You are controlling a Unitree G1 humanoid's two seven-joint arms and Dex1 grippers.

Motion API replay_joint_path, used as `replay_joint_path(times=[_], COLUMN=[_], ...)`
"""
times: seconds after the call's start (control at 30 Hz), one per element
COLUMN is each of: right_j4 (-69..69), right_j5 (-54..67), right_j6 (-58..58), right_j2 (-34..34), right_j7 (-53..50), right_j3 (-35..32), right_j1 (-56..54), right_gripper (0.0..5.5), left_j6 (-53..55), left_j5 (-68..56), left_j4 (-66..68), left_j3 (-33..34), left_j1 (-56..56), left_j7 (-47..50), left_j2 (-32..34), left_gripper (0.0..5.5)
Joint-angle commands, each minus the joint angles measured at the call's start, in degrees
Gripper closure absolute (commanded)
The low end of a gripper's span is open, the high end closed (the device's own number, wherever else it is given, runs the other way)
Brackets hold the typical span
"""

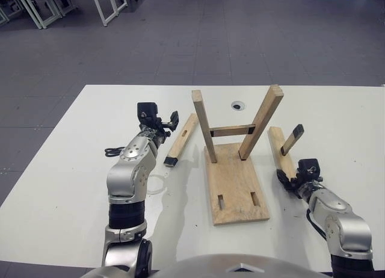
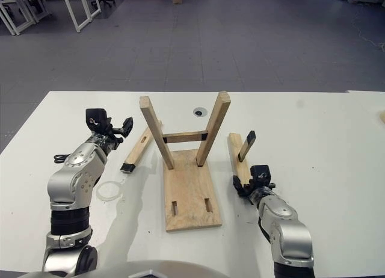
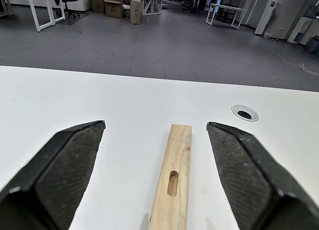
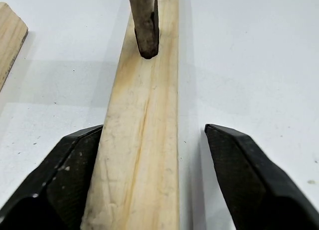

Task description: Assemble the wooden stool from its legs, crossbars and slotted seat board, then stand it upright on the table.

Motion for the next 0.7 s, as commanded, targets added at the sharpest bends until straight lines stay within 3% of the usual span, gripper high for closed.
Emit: replay_joint_path(times=[0.03,0.17,0.27,0.37,0.47,0.53,0.63,0.7], right_j4=[1.99,1.44,1.48,1.28,0.9,2.71,2.3,0.01], right_j5=[-0.15,0.8,3.85,11.46,33.67,49.43,77.65,84.25], right_j6=[5.13,4.23,0.85,-0.19,4.57,7.89,10.5,12.24], right_j2=[-0.62,-0.51,-1.34,-2.63,-2.25,-3.46,-6.29,-6.32], right_j7=[-0.14,-0.47,0.54,2.21,6.82,7.55,5.71,6.34], right_j3=[0.26,-2.79,-8.31,-16.9,-28.17,-33.06,-29.99,-23.6], right_j1=[2.05,-3.4,-12.34,-23.21,-32.16,-34.52,-33.23,-30.68], right_gripper=[2.73,3.46,3.49,3.49,3.49,3.49,3.49,3.49], left_j6=[0.75,0.64,0.36,11.54,20.85,23.92,26.73,27.82], left_j5=[0.41,0.05,-1.59,-25.04,-47.44,-56.37,-65.7,-71.76], left_j4=[0.51,0.89,2.11,-2.04,0.14,2.27,2.06,2.44], left_j3=[0.3,1.74,5.49,14.23,24.74,26.26,23.9,20.66], left_j1=[-0.81,-0.96,-2.2,-4.05,-7.44,-8.68,-8.35,-8.71], left_j7=[0.03,0.04,-2.05,-22.23,-34.54,-36.88,-37.31,-35.11], left_j2=[0.49,0.97,4.01,12.77,21.04,22.61,22.69,20.58], left_gripper=[1.7,1.7,1.7,1.7,1.7,1.7,1.7,1.7])
